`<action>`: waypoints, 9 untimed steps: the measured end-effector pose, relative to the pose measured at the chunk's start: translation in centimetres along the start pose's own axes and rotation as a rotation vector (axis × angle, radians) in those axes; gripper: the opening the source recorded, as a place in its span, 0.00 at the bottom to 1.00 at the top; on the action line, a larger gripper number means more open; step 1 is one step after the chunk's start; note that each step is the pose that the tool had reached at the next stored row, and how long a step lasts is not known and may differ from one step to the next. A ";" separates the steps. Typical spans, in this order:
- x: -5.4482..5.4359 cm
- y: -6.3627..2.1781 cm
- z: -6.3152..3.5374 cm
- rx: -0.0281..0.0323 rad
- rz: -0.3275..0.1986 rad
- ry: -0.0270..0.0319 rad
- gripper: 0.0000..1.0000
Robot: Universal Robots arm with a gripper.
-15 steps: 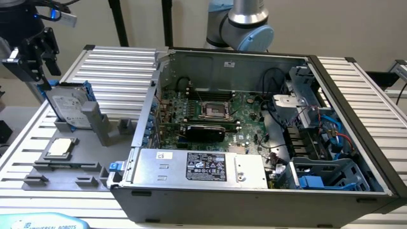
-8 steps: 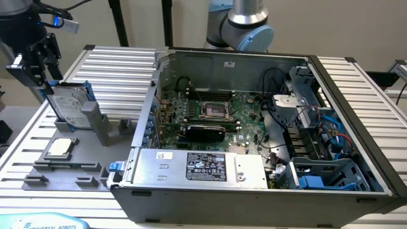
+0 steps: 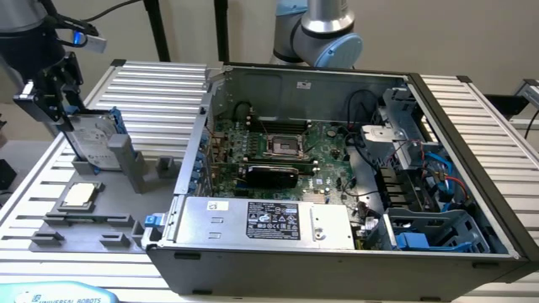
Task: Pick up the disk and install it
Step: 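Pick up the disk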
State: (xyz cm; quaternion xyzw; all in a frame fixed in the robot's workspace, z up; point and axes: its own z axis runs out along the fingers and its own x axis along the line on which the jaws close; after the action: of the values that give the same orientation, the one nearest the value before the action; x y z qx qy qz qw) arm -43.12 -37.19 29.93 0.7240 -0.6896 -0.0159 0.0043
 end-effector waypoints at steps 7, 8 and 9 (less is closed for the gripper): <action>0.1 0.18 0.88 0.0146 -0.001 -0.0124 0.60; 0.2 0.18 0.92 0.0153 -0.001 -0.0163 0.60; 0.3 0.18 0.94 0.0155 -0.001 -0.0189 0.60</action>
State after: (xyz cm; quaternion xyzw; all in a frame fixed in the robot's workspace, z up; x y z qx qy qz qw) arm -43.32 -37.48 28.99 0.7241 -0.6895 -0.0174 -0.0079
